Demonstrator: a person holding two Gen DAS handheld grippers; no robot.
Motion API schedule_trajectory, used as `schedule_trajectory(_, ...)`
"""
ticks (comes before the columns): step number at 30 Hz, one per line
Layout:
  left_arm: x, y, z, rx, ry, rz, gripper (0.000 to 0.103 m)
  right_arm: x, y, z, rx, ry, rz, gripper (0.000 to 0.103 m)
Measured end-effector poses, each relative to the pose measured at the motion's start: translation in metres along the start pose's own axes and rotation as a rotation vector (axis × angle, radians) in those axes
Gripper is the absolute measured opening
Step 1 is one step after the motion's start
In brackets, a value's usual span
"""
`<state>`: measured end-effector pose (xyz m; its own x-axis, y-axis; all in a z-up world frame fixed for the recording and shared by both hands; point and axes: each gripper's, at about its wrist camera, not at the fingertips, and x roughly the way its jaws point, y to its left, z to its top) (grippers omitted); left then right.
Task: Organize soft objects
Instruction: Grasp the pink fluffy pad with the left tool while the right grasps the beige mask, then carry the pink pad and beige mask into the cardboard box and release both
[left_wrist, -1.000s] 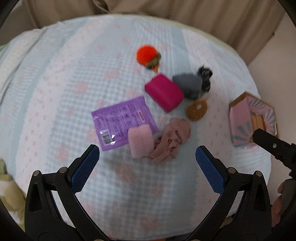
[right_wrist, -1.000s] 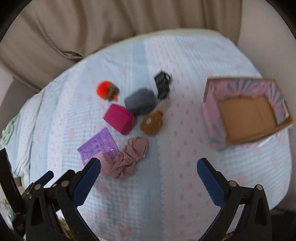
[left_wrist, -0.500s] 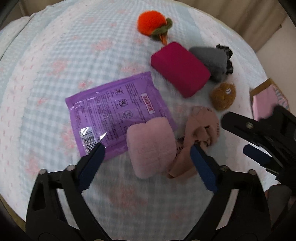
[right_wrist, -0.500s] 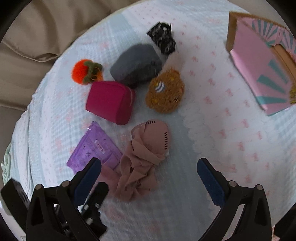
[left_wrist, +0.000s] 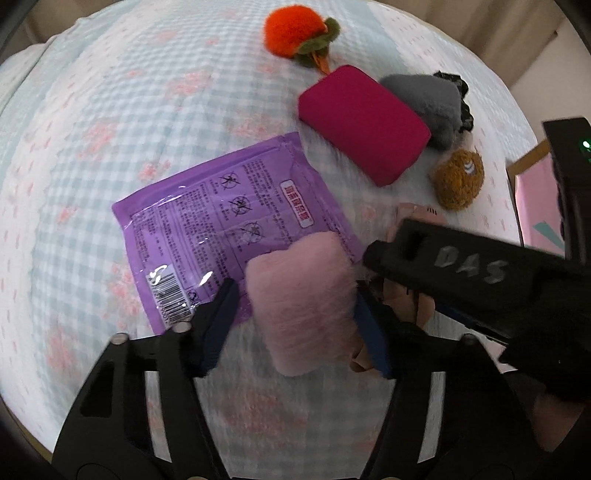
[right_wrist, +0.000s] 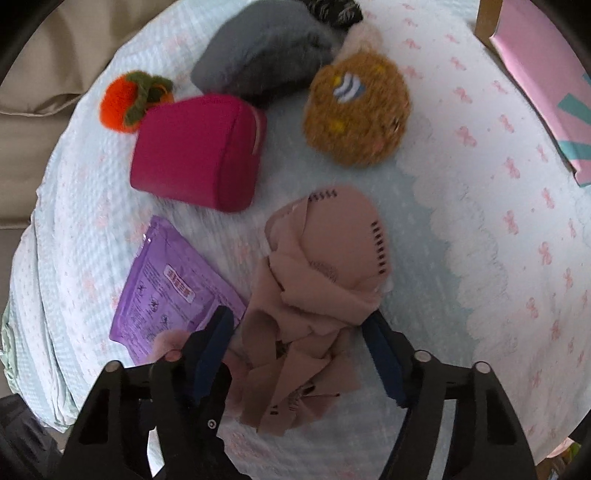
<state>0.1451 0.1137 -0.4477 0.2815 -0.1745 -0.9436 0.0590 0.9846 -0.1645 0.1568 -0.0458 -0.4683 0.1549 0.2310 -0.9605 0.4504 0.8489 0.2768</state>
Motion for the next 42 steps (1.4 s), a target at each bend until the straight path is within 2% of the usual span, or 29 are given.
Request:
schedule_trajectory(3, 0.004, 0.002, 0.0, 0.008, 0.019, -0.009, 0.042, 0.001, 0.004, -0.001, -0.015, -0.015, -0.049, 0.051)
schedule_trajectory(7, 0.004, 0.005, 0.001, 0.0, 0.022, -0.025, 0.039, 0.0, 0.003, -0.003, -0.03, -0.029, -0.08, 0.036)
schedule_trajectory(13, -0.006, 0.006, 0.0, -0.003, 0.007, -0.023, 0.038, -0.007, -0.005, -0.008, -0.045, -0.044, -0.058, 0.033)
schedule_trajectory(19, -0.032, 0.006, 0.007, -0.015, -0.029, -0.008, 0.038, -0.045, -0.009, -0.006, -0.068, -0.08, -0.034, 0.033)
schedule_trajectory(27, -0.109, -0.018, 0.032, -0.001, -0.128, 0.005, 0.038, -0.136, -0.009, 0.002, -0.155, -0.167, 0.001, 0.033)
schedule_trajectory(31, -0.16, -0.043, 0.044, 0.01, -0.186, -0.008, 0.038, -0.201, -0.009, 0.005, -0.221, -0.23, 0.025, 0.033)
schedule_trajectory(36, -0.223, -0.087, 0.055, 0.036, -0.26, -0.013, 0.038, -0.275, -0.02, 0.01, -0.295, -0.316, 0.066, 0.033)
schedule_trajectory(40, -0.259, -0.126, 0.059, 0.038, -0.311, -0.026, 0.038, -0.337, -0.046, 0.019, -0.354, -0.406, 0.096, 0.033)
schedule_trajectory(42, -0.271, -0.152, 0.062, 0.047, -0.335, -0.04, 0.038, -0.356, -0.062, 0.023, -0.35, -0.433, 0.107, 0.033)
